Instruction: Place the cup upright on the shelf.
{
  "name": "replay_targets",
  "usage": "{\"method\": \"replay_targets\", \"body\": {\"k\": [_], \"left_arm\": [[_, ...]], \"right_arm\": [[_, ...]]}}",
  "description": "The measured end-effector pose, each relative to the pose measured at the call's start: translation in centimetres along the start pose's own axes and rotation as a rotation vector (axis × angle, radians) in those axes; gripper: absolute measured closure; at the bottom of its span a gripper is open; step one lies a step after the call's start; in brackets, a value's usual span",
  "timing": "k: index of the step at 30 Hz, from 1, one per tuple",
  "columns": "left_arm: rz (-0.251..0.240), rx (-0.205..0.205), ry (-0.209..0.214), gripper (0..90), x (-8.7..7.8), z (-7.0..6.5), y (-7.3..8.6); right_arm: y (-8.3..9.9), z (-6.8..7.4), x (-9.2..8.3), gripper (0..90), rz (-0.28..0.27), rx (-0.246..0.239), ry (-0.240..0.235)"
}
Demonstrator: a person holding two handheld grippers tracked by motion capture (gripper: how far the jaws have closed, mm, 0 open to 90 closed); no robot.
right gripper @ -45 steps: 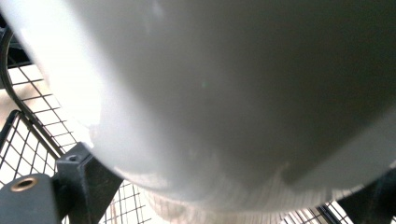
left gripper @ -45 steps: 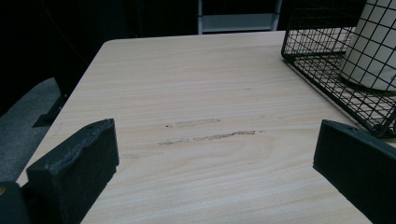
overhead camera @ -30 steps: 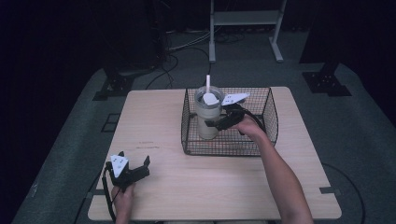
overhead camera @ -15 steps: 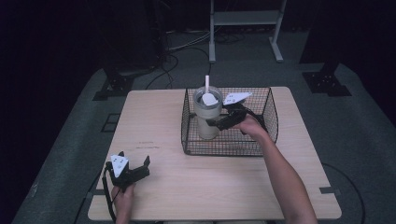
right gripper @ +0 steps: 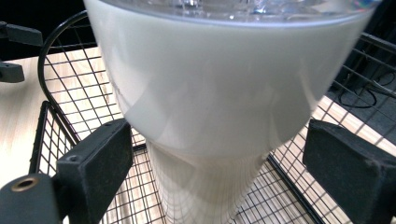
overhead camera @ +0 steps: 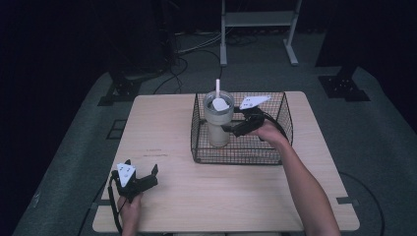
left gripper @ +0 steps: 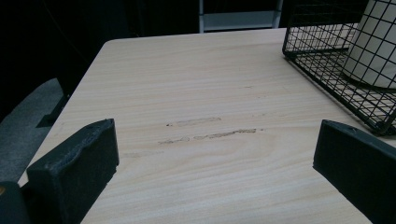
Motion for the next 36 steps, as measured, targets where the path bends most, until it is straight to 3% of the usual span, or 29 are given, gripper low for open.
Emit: {"method": "replay_targets", "body": {"k": [12, 36], "left_arm": [[-0.001, 0.007, 0.001, 0.0, 0.0, -0.1, 0.0], [0.001, 0.011, 0.002, 0.0, 0.0, -0.2, 0.0]], "right_arm": [[-0.9, 0.0, -2.3, 8.3, -0.013, 0.020, 0.037], [-2.4, 1.7, -7.0, 8.5, 0.018, 0.022, 0.065]]}}
Point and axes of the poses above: each handheld gripper's, and its own axes: x roughly forward along the jaws, y roughly out of its underside, z roughly to its left, the point moved 1 cm from there along x, roughly forward along the jaws, and after that the axes turned 10 degrees about -z, right-handed, at the moved point
